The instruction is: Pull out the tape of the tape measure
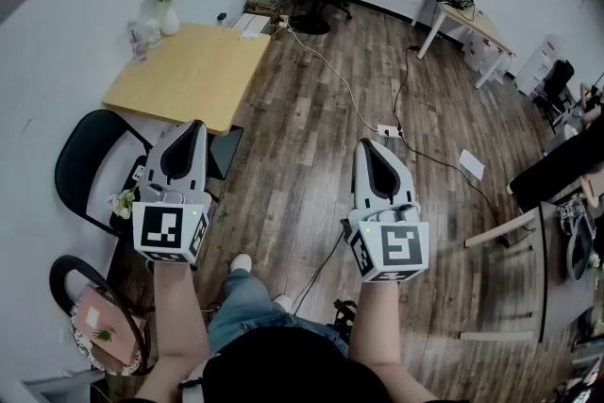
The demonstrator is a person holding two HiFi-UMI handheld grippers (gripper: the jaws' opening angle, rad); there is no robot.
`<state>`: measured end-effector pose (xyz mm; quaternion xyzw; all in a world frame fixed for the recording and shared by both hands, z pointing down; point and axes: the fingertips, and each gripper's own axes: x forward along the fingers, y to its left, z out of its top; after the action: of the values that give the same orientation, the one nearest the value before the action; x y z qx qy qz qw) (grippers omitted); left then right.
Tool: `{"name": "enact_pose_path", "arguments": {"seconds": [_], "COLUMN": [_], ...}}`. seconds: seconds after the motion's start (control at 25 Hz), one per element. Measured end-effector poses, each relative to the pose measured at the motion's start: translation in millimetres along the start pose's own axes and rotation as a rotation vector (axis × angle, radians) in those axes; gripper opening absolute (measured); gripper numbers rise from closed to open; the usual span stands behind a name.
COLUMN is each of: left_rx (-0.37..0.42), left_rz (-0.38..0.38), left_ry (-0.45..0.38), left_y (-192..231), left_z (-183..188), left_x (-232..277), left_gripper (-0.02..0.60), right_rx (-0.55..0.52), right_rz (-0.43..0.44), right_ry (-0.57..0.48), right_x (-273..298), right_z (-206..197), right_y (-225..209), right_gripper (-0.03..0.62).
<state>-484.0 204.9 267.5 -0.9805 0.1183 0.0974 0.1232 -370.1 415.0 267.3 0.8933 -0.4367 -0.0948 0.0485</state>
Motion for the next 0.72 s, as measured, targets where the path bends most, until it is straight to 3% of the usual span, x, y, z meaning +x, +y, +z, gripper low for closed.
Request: {"name": "enact_pose_path", "arguments": {"seconds": [0.36, 0.52, 0.56, 0.6, 0.64, 0.68, 0.72], "left_rx": [0.004, 0.018, 0.009, -0.006, -0.022, -0.033, -0.036], "left_rz": [0.009, -0.016, -0.021, -0.030, -0.042, -0.049, -0.049], "left_ry": [-0.002, 0.017, 0.023, 0.021, 0.014, 0.009, 0.013], "left_y": [-8, -20, -23, -26, -30, -33, -35], "left_z": [1, 0, -1, 0, 1, 2, 1], "left_x": [-3, 1, 3, 4, 5, 7, 8], "left_gripper": [0.012, 0.012, 0.014, 0.043, 0.238, 0.391, 0.407], "right_rx": [-0.010, 0.070, 0.086, 0.101, 0.117, 0.133, 0.151], "right_rz": [-0.034, -0.021, -0.008, 0.007, 0.017, 0.021, 0.023], "right_ry": [0.000, 0.001, 0.017, 0.032, 0.044, 0.049, 0.050], "right_x": [-15, -15, -13, -11, -10, -9, -10], "right_z": [-2, -7, -11, -15, -18, -21, -23], "right_y": [-24, -23, -21, -19, -19, -19, -21], "right_gripper": [0.014, 0.014, 0.049, 0.217, 0.329, 0.334, 0.338]}}
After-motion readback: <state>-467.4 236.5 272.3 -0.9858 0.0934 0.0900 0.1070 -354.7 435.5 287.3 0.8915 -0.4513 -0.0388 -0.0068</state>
